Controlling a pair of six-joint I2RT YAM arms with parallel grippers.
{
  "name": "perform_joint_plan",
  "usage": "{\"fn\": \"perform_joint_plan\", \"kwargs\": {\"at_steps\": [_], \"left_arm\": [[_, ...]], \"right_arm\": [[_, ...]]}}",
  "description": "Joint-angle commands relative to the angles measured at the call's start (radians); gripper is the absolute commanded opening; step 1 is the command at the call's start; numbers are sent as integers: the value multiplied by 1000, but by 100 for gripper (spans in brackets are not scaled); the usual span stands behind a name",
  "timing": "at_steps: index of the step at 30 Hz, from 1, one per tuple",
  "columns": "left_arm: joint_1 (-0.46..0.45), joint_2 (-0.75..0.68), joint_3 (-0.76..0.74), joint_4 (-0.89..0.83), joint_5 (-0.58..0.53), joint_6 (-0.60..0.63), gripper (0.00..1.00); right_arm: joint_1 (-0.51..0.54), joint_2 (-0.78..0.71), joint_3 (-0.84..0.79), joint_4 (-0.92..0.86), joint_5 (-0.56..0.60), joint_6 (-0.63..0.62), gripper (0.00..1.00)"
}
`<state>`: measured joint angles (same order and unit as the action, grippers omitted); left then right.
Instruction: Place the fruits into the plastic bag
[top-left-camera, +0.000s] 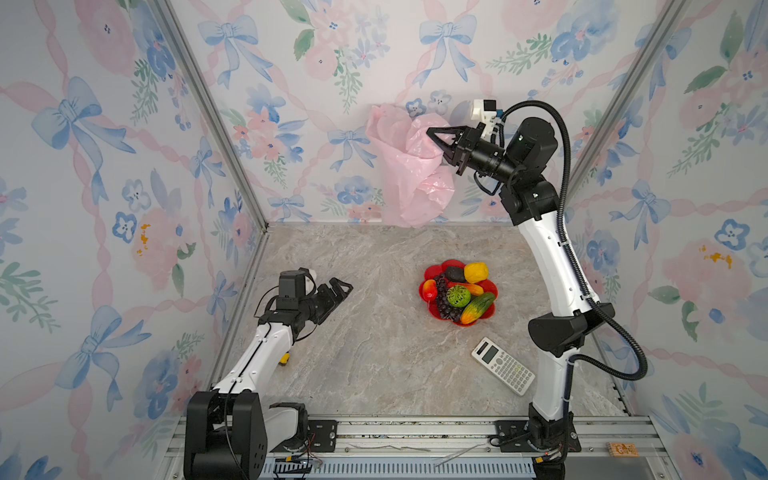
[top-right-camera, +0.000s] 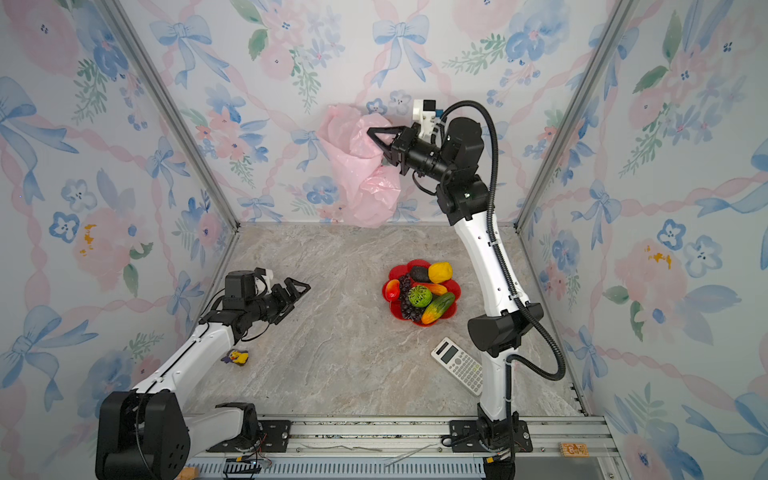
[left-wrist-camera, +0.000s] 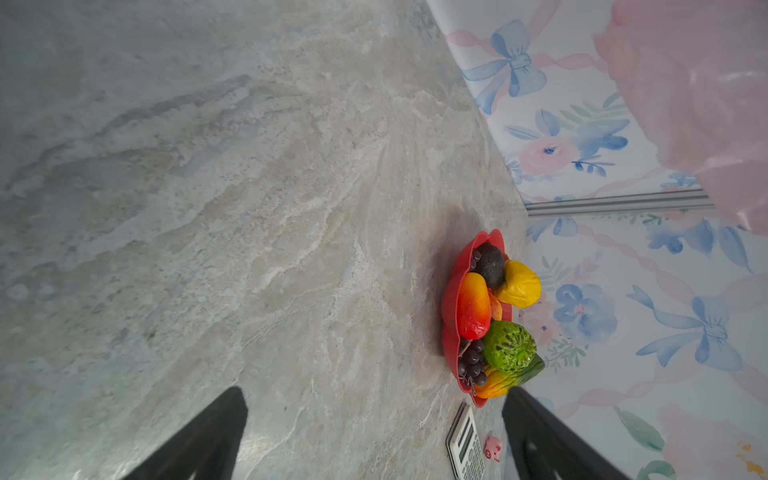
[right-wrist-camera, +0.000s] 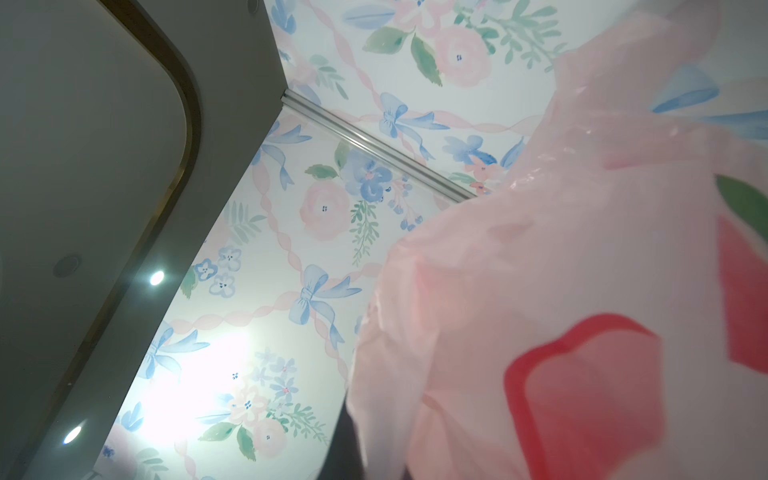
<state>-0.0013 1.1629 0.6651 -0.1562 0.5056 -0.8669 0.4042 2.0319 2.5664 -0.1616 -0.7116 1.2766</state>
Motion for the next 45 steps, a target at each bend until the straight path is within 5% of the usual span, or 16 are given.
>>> {"fn": "perform_joint_plan", "kwargs": {"at_steps": [1, 6, 13, 16, 24, 32, 39, 45], "left_arm": [[41, -53, -32, -21, 0, -25, 98], [52, -51, -20, -42, -12, -14, 98], [94, -15, 53, -157, -101, 22, 98], [103, -20, 50, -187, -124, 10, 98], [139, 0, -24, -188, -82, -55, 98], [179, -4, -6, -332, -100, -39, 98], [179, -14, 125, -526, -286, 148, 98], [179, -3, 62, -530, -222, 156, 98]], "right_arm": [[41, -41, -1, 0, -72, -9, 0], [88, -199, -296, -84, -75, -141, 0], [101, -436, -1012, 205, -64, -29, 0], [103, -466, -1170, 103, -52, -110, 0], [97, -451, -1153, -291, 1, -406, 0], [56, -444, -1184, -298, 11, -418, 0], [29, -431, -1188, -300, -7, -431, 0], [29, -415, -1196, -275, -17, -416, 0]]}}
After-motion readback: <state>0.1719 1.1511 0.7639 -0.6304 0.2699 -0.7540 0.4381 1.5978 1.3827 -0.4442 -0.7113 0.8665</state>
